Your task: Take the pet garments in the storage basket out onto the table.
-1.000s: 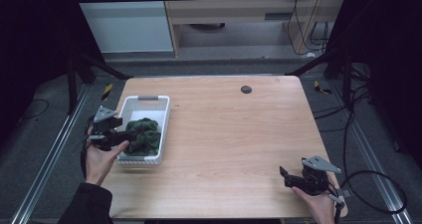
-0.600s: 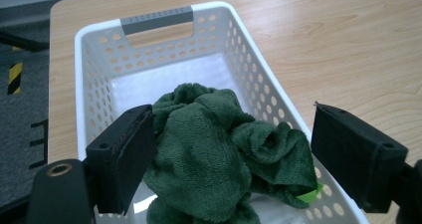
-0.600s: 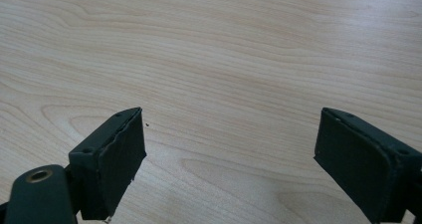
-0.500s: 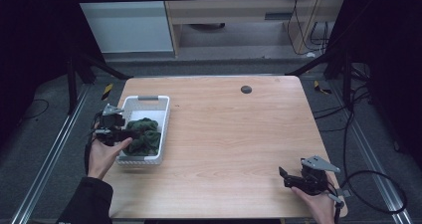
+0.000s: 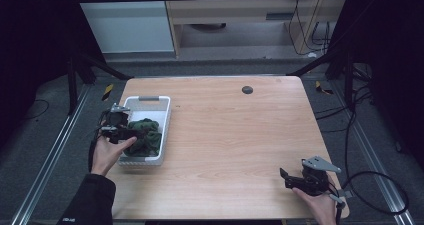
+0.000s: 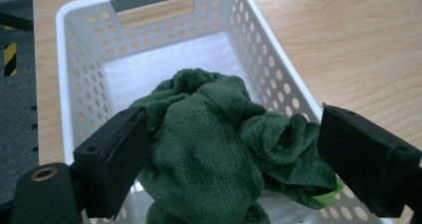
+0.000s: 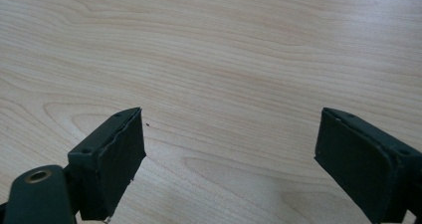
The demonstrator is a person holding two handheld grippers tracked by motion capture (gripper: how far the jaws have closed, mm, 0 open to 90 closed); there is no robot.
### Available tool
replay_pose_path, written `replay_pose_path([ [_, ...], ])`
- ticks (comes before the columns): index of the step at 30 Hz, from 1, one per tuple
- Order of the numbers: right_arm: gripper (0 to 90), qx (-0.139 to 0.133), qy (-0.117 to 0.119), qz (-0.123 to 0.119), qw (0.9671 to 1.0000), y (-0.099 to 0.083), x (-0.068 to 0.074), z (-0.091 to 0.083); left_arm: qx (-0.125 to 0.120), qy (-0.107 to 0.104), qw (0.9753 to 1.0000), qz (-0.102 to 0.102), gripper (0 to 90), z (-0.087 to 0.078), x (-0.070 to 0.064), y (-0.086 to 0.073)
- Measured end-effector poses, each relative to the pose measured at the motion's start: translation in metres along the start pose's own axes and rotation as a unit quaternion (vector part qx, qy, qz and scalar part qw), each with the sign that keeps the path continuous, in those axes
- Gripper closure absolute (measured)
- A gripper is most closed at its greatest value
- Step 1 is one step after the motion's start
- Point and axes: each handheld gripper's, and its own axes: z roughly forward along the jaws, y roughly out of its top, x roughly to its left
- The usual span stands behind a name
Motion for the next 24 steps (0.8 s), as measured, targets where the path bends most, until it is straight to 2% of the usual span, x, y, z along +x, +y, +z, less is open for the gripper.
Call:
replay_pose_path([
  [7,11.6,0.001,0.001,0.000,1.0000,0.000,0.000,0.000,0.014,0.002,0.9999,0.008,10.4,0.006,-0.002,0.002],
  [24,10.3,0.011,0.008,0.000,0.9999,0.000,0.001,0.002,0.051,0.002,0.9987,0.007,6.2,0.026,-0.003,0.001],
])
